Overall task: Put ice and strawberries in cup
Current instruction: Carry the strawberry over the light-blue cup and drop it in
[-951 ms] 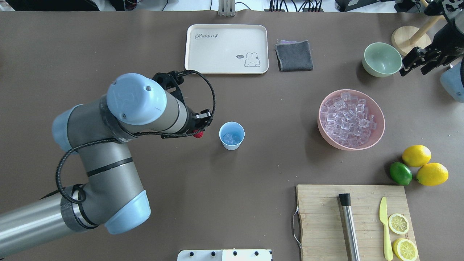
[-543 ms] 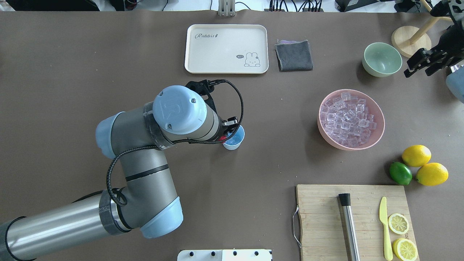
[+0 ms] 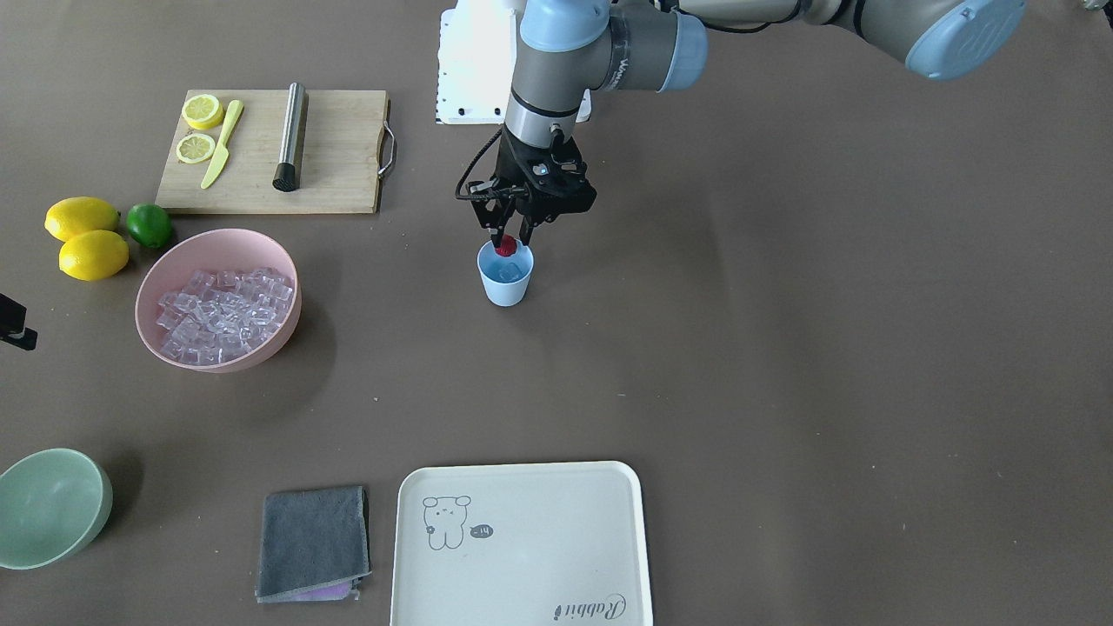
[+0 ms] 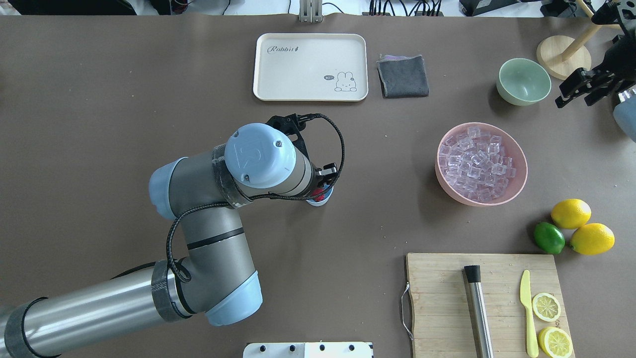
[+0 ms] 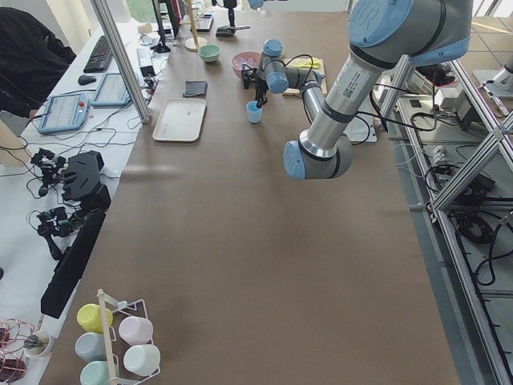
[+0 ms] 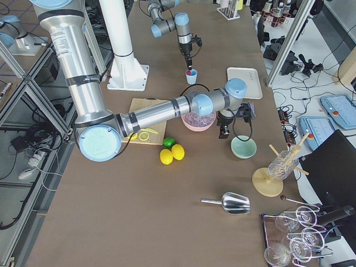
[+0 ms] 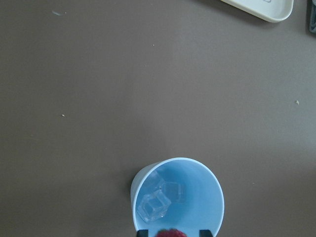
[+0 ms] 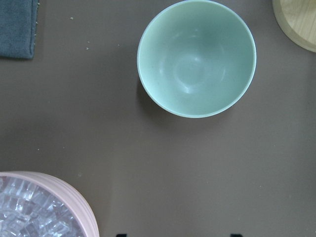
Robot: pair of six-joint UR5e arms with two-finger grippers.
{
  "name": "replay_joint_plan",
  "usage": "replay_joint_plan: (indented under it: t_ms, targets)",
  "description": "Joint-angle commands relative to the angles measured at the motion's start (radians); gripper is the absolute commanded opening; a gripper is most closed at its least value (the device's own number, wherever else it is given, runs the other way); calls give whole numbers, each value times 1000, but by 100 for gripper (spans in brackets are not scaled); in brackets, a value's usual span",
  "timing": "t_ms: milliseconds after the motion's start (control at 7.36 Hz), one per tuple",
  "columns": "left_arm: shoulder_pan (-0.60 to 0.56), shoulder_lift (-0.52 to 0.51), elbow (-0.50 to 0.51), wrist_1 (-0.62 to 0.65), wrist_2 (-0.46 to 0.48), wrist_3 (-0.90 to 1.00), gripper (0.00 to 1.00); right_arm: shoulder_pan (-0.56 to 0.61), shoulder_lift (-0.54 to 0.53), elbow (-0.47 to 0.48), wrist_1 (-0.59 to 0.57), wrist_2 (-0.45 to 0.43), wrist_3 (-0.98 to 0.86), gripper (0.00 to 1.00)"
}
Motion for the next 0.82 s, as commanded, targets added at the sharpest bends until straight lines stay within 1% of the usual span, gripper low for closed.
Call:
replay_joint_plan:
  t_ms: [0, 136, 272, 408, 543, 679]
  targets:
    - [-4, -3, -4, -2, 0, 3, 96, 0, -3, 1, 1, 0, 0, 76]
    - [-35, 0, -16, 7, -6, 8, 96, 0, -3, 1, 1, 0, -2, 76]
    - [-76, 24, -47, 45, -12, 32, 96, 6, -4, 1, 1, 0, -2, 76]
    - [-108, 73, -124, 188, -41, 204, 96, 18, -18, -2, -2, -2, -53, 76]
    - [-189, 118, -178, 285, -87, 335, 96, 50, -50, -13, -2, -9, -136, 76]
    - [-283, 187, -203, 289, -183, 462, 96, 95, -83, -14, -3, -12, -203, 99]
